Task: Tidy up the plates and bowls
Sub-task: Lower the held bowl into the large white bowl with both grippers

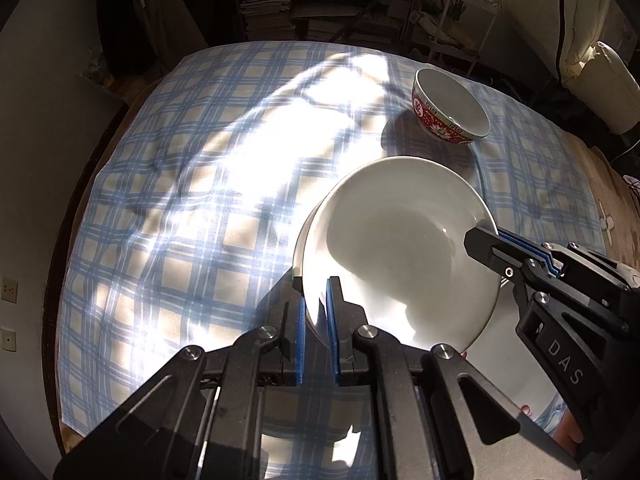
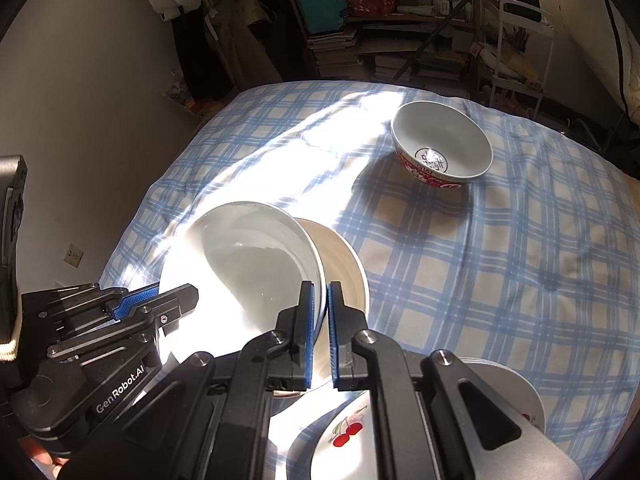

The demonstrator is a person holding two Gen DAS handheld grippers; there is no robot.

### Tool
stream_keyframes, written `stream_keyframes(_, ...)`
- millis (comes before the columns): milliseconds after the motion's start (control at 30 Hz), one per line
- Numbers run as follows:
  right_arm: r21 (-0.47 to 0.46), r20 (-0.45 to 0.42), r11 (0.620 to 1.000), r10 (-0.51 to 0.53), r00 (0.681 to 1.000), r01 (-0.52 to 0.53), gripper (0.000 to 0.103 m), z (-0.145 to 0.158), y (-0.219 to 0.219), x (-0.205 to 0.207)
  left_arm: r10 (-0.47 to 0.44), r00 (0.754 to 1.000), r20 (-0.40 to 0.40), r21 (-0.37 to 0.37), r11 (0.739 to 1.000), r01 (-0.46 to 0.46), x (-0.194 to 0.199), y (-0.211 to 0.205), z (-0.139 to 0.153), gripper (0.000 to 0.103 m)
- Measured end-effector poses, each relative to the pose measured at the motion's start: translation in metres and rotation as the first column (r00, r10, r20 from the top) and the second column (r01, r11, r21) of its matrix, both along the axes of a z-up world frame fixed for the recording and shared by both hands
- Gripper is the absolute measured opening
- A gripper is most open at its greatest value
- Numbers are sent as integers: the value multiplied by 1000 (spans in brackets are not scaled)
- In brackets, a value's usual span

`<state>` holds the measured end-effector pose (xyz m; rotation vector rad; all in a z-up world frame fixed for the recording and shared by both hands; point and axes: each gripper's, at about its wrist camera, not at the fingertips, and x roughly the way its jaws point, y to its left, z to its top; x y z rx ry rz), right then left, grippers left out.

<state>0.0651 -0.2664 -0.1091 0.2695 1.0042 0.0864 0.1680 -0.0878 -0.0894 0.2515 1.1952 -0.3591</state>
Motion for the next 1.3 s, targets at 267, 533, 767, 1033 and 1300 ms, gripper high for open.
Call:
stream_keyframes(267,40,-29,999,-8,1000,9,8,-9,-2,4,-5,1000,3,25,1000,5,3,-1,-10,10)
stream_keyframes(533,3,-30,1000,-8,1000,8,8,-11,2,6,-9,1000,-26,0,1000,9,6,0,-18,10)
stream_keyframes(767,-24,-49,1000,-10,999,9,8,-19,2,6,-24,999,-28,3,1000,24,5,-4,-25,10)
stream_keyframes(1033,-4,-69,1000,-13,998,12,8,-28,-2,8,-39,997,-60,-11,999,39,10,-6,-37,10)
stream_keyframes(1300,-1,-67,1000,-8,998,8,8,-29,-4,10,-49,998,-45,-2,999,49,9,-8,-38,10)
